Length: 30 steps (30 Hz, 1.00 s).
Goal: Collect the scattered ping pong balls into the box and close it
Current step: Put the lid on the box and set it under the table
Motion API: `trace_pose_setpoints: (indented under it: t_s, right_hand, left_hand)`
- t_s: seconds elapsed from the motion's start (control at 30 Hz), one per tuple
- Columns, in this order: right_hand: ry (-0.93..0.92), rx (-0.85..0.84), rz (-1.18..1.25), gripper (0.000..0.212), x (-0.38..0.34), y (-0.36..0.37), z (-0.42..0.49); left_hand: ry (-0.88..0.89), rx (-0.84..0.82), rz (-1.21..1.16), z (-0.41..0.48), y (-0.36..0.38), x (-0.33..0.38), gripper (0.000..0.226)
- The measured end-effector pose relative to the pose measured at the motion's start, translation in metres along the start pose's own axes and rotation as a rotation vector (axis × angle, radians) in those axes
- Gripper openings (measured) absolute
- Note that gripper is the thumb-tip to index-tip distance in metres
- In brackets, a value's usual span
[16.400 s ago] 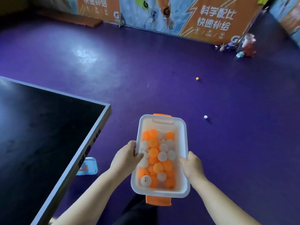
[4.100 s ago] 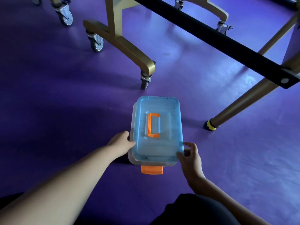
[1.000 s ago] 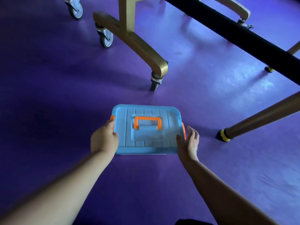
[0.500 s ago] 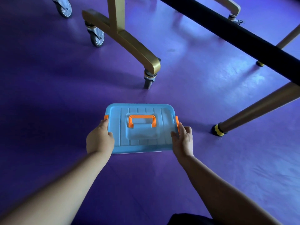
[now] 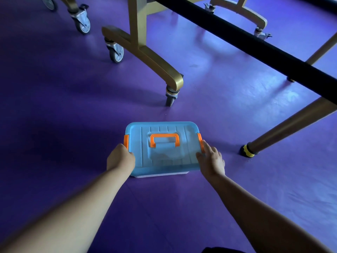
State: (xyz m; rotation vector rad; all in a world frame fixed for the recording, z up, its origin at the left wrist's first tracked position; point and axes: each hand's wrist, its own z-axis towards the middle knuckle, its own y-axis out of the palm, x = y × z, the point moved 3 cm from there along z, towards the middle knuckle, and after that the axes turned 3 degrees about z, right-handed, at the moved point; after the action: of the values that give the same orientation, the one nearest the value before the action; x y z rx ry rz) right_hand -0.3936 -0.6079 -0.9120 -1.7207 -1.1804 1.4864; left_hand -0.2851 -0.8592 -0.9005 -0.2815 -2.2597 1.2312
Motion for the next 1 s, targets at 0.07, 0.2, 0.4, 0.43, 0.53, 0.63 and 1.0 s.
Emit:
trace_pose_setpoints:
  t_s: [0.07,0.2,0.4,0.43,0.53,0.63,1.0]
  right_hand:
    - [0.192,0.047,0.086,0.062,0.003,-0.004,-0.010]
    - [0.529,0.166,0.501,0.069,0.000,0.003,-0.032]
    - [0.545,-0.028,0.843,0.053,-0.027,0.032,-0.039]
    - [0.557,0.011,0.815,0.056,-0.027,0.031,-0.036]
    - [0.565,0.114,0.736,0.045,-0.021,0.016,-0.025]
    - [0.507,0.187,0.677,0.041,-0.014,0.001,-0.008]
    - [0.396,0.248,0.664,0.047,-0.029,-0.035,0.079]
  left_hand:
    - [-0.050,-0.014,-0.049,-0.004,0.003,0.002,0.020]
    - [-0.166,-0.098,-0.212,-0.017,0.020,0.017,0.027]
    - [-0.202,-0.243,-0.413,-0.046,0.047,0.049,0.048]
    - [-0.177,-0.271,-0.413,-0.048,0.049,0.053,0.049]
    - [-0.071,-0.294,-0.314,-0.052,0.048,0.062,0.054]
    - [0.113,-0.186,-0.215,-0.054,0.042,0.069,0.053]
    - [0.255,-0.236,-0.206,-0.037,0.020,0.073,0.047]
